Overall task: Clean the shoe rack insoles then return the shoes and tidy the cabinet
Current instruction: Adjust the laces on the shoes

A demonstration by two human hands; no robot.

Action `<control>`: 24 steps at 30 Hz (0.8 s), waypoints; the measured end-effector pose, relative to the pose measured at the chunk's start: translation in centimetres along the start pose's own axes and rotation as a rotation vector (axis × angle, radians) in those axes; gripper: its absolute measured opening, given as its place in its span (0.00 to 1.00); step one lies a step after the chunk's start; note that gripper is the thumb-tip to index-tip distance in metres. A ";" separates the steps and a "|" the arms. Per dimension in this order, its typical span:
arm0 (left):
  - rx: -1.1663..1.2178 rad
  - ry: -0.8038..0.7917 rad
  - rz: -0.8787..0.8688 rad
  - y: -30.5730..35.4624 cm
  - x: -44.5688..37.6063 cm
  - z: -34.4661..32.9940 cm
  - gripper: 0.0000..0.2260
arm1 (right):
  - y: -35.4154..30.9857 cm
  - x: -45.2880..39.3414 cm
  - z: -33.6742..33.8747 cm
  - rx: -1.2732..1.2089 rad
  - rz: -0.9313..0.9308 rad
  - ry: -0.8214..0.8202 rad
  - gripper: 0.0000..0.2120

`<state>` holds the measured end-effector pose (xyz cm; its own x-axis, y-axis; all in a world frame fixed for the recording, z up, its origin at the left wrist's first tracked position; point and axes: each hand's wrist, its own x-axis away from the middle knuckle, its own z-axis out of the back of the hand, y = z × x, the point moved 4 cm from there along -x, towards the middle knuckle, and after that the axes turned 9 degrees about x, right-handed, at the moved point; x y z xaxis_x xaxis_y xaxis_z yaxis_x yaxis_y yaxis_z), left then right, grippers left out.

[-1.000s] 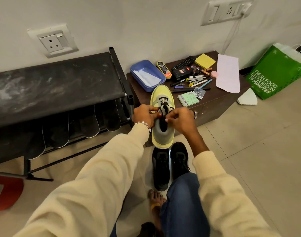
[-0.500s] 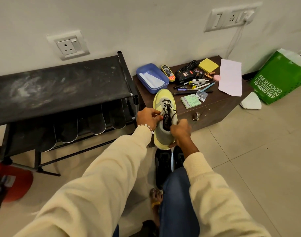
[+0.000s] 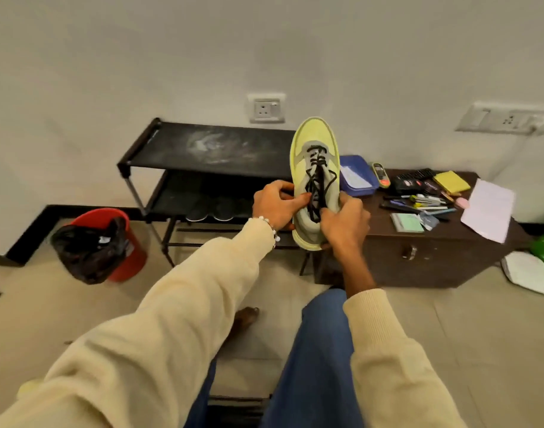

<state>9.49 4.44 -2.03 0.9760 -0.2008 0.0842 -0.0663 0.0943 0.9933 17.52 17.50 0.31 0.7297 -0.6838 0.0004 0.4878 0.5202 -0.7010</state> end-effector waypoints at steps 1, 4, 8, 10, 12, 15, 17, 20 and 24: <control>-0.014 0.039 0.001 0.1 0.4 2.1 0.19 | -1.3 0.8 -1.1 -0.005 0.040 -0.044 0.16; -0.064 0.141 0.025 -0.7 1.5 8.9 0.17 | -4.6 3.5 -5.2 -0.035 0.121 -0.172 0.16; -0.118 0.347 0.034 -3.0 3.0 18.2 0.15 | -9.4 7.0 -12.6 -0.019 0.262 -0.387 0.15; -0.145 0.440 0.050 -4.9 3.7 22.6 0.15 | -11.4 8.7 -16.9 0.011 0.347 -0.482 0.15; -0.185 0.506 0.065 -7.1 4.4 26.3 0.15 | -12.8 10.2 -20.9 0.028 0.420 -0.571 0.17; -0.219 0.585 0.134 -11.8 5.0 31.2 0.16 | -13.8 12.3 -27.8 0.088 0.503 -0.748 0.21; -0.233 0.611 0.209 -16.2 4.5 34.6 0.17 | -13.7 13.5 -33.6 0.120 0.533 -0.852 0.22; -0.244 0.536 0.351 -22.0 4.0 37.1 0.17 | -11.7 14.7 -40.1 0.171 0.470 -0.990 0.24; -0.234 0.485 0.529 -32.6 3.3 39.3 0.17 | -6.7 16.0 -49.6 0.309 0.401 -1.105 0.23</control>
<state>6.70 -37.60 -31.00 0.8119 0.3752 0.4472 -0.5582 0.2748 0.7829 2.19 -22.35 -30.39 0.7968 0.2800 0.5355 0.1172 0.7978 -0.5914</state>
